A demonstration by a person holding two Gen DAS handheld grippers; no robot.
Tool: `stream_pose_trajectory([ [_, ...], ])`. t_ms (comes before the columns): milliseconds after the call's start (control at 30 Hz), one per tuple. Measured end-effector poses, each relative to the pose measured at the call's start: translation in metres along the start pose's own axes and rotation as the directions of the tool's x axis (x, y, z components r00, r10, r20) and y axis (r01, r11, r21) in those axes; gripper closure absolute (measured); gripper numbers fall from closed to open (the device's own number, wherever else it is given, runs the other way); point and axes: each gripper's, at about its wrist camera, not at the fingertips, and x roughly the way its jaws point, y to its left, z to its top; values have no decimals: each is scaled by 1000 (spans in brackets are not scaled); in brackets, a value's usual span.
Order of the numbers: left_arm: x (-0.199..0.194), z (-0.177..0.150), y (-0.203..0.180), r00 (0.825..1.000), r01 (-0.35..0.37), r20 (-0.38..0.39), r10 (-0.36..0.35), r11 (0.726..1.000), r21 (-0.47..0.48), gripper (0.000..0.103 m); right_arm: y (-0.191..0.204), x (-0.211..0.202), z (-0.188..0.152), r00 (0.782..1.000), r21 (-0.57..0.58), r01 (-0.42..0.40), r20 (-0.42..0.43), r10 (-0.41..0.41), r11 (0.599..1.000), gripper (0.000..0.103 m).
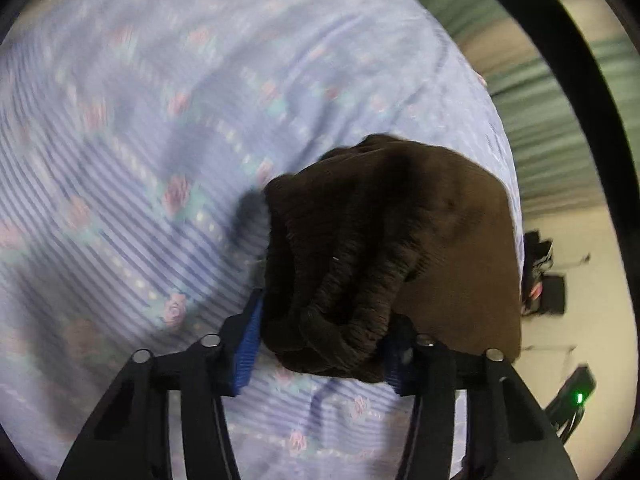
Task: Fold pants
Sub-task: 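Grasp the waistband end of the folded brown pants with the left tool, then grasp the folded pants with the right tool beside the left tool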
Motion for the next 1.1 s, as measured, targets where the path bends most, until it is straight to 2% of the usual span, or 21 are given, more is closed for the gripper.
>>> stream_pose_trajectory([
  [167, -46, 19, -63, 988, -22, 156, -11, 978, 207, 59, -12, -7, 3, 999, 18, -34, 32, 33, 999, 18],
  [333, -60, 57, -114, 972, 18, 221, -85, 957, 291, 61, -9, 3, 13, 995, -2, -92, 35, 92, 996, 18],
  [433, -70, 74, -145, 959, 32, 253, -130, 932, 360, 63, 0, 11, 20, 992, -18, -123, 38, 124, 992, 18],
  [467, -73, 77, -154, 955, 35, 260, -144, 923, 383, 63, 4, 15, 24, 993, -27, -114, 40, 115, 993, 19],
  [500, -76, 79, -161, 951, 32, 269, -152, 915, 402, 63, 4, 15, 27, 994, -22, -99, 51, 100, 995, 32],
  [533, -75, 81, -165, 953, 33, 263, -153, 911, 410, 64, 1, 12, 31, 993, 4, -90, 70, 90, 996, 56],
  [567, -72, 82, -166, 957, 43, 246, -154, 913, 405, 65, -6, 8, 36, 992, 48, -94, 86, 90, 994, 64],
  [600, -66, 82, -162, 962, 61, 222, -157, 921, 385, 65, -20, 1, 40, 992, 129, -78, 105, 65, 989, 65],
  [633, -57, 81, -154, 968, 76, 196, -155, 930, 359, 65, -30, -6, 42, 990, 189, -68, 132, 43, 980, 66],
  [700, -32, 72, -132, 981, 100, 132, -141, 955, 281, 66, -44, -10, 43, 991, 239, -45, 132, 13, 970, 66],
  [733, -18, 67, -120, 984, 121, 95, -147, 963, 240, 75, -47, -9, 44, 993, 235, -21, 121, -8, 972, 66],
  [800, 2, 55, -99, 990, 126, 37, -133, 979, 161, 75, -46, 1, 40, 994, 185, 41, 91, -58, 982, 66],
  [900, 21, 40, -79, 992, 122, 6, -123, 988, 97, 75, -44, 15, 30, 996, 140, 63, 58, -72, 988, 66],
  [967, 25, 30, -79, 994, 111, -4, -111, 988, 104, 75, -44, 21, 24, 994, 115, 89, 48, -95, 989, 66],
  [1100, 33, 19, -92, 999, 36, 8, -38, 978, 204, 72, -60, 27, 19, 998, 155, 58, 25, -62, 986, 60],
])
